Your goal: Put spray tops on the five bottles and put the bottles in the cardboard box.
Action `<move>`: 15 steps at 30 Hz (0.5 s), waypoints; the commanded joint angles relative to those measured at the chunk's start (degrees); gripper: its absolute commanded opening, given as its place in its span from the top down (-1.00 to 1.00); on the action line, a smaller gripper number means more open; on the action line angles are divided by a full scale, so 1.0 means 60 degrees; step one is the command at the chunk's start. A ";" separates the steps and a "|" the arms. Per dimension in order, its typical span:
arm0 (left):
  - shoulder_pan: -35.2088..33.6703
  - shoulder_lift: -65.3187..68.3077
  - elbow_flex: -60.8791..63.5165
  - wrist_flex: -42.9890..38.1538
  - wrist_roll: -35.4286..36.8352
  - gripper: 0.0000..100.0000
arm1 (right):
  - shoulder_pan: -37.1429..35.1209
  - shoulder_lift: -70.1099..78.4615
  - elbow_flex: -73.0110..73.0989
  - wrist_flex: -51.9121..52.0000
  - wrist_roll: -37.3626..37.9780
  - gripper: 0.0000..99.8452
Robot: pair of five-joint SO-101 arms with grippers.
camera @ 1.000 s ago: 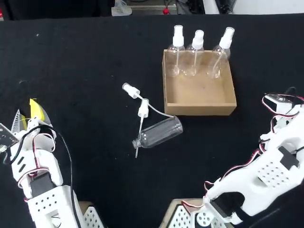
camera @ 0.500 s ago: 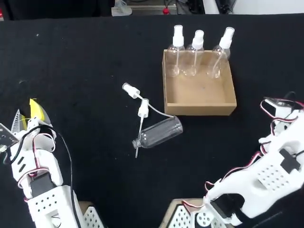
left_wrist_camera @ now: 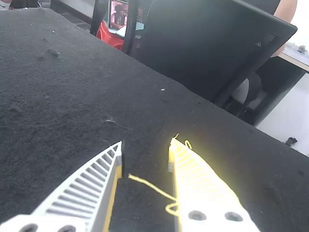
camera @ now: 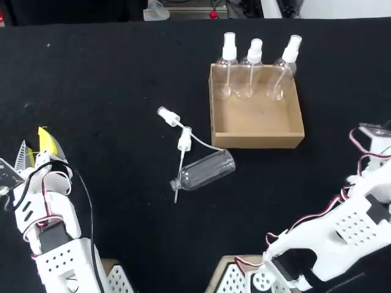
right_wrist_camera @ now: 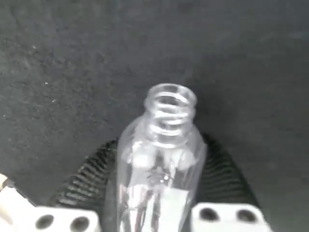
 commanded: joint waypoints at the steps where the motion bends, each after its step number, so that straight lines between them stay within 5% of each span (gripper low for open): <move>1: -0.0066 -0.0132 0.0227 -0.0132 0.0088 0.68 | 0.0059 -0.0198 -0.1678 0.0908 -0.0103 0.87; 7: 0.0593 -0.0132 -0.0051 0.0484 -0.0777 0.68 | -0.0542 -0.1033 -0.2938 0.1875 -0.0967 0.91; 15: 0.1839 -0.0132 -0.0623 0.1788 -0.1319 0.68 | -0.1495 -0.3289 -0.1429 0.1495 -0.2403 0.91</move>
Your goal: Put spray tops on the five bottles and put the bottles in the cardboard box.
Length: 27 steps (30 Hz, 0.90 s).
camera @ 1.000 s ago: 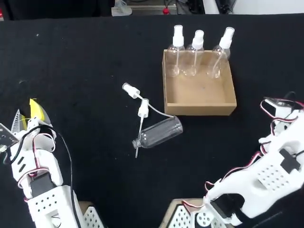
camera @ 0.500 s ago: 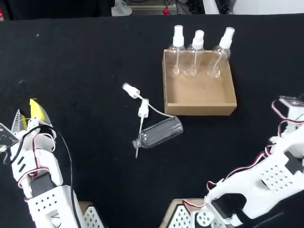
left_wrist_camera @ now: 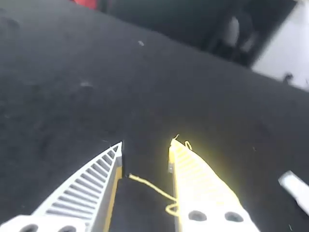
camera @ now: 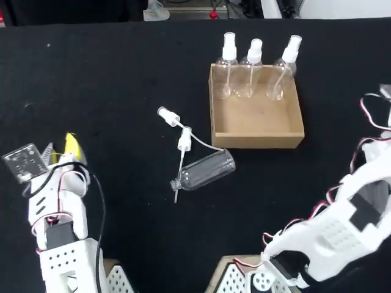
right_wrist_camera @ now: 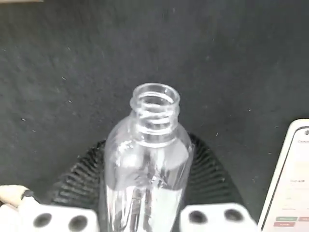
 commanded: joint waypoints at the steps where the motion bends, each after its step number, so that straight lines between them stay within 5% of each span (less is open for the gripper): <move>1: 0.0374 -0.0117 -0.0520 0.0190 -0.0147 0.68 | -0.0557 -0.1604 0.0755 -0.0454 -0.0718 0.91; 14: 0.0462 -0.0029 -0.1150 0.1231 -0.0147 0.68 | -0.2388 -0.7978 0.8051 -0.4615 -0.3385 0.98; 27: 0.2498 0.0103 -0.2029 0.2755 -0.1963 0.68 | -0.3590 -1.1949 1.2740 -0.5758 -0.6081 0.98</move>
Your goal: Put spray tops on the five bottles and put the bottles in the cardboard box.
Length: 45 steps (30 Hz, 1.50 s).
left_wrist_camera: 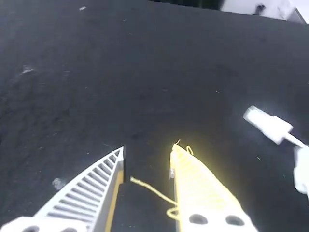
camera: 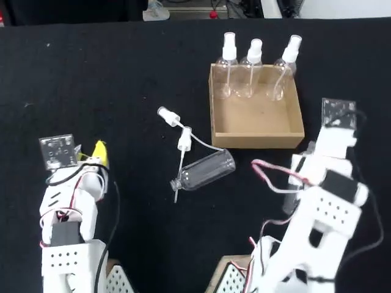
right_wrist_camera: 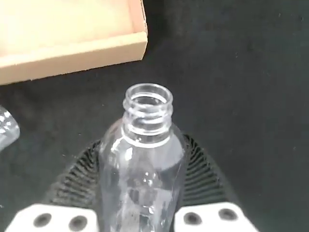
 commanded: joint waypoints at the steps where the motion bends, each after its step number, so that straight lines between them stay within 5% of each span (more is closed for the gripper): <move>1: 0.0696 0.0264 -0.1165 0.0659 -0.0425 0.68 | -0.0484 -0.1048 0.0755 -0.0469 -0.1143 0.98; 26: 0.4989 1.0081 -0.6952 0.1040 -0.0586 0.67 | -0.0117 -0.3099 0.2264 -0.0703 -0.1451 0.98; 30: 0.5560 1.1575 -0.7802 0.0996 0.0249 0.67 | -0.0117 -0.3099 0.2278 -0.0674 -0.1451 0.98; 45: 0.5648 1.4315 -0.8549 -0.1216 0.0601 0.67 | -0.0190 -0.3114 0.2469 -0.0733 -0.1436 0.98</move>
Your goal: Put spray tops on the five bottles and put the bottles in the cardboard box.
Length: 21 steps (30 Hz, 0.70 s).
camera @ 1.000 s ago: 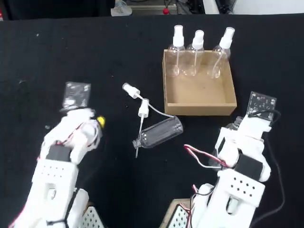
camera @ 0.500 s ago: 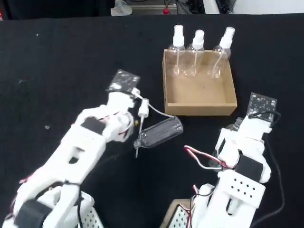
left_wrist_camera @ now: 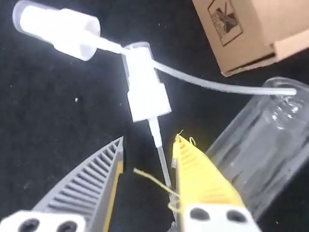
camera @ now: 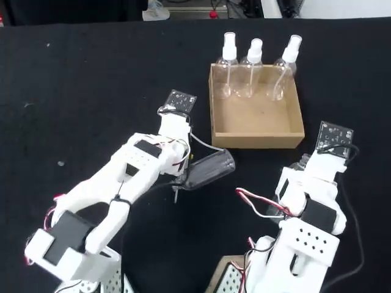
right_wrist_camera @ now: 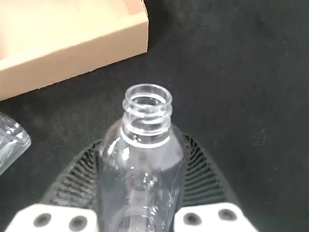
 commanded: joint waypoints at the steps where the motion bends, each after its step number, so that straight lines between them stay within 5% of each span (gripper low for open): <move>1: 0.0051 0.0088 -0.0520 -0.0513 0.0044 0.67 | 0.0117 -0.0242 -0.0081 -0.0220 0.0000 0.98; 11: 0.0051 0.0879 -0.0549 -0.0967 0.0044 0.69 | 0.0117 -0.0242 -0.0081 -0.0220 0.0000 0.98; 15: 0.0051 0.0879 -0.0549 -0.0967 0.0103 0.93 | 0.0117 -0.0242 -0.0066 -0.0220 0.0000 0.98; 21: -0.0081 0.0806 -0.0535 -0.0806 0.0059 0.94 | 0.0117 -0.0242 -0.0066 -0.0220 0.0000 0.98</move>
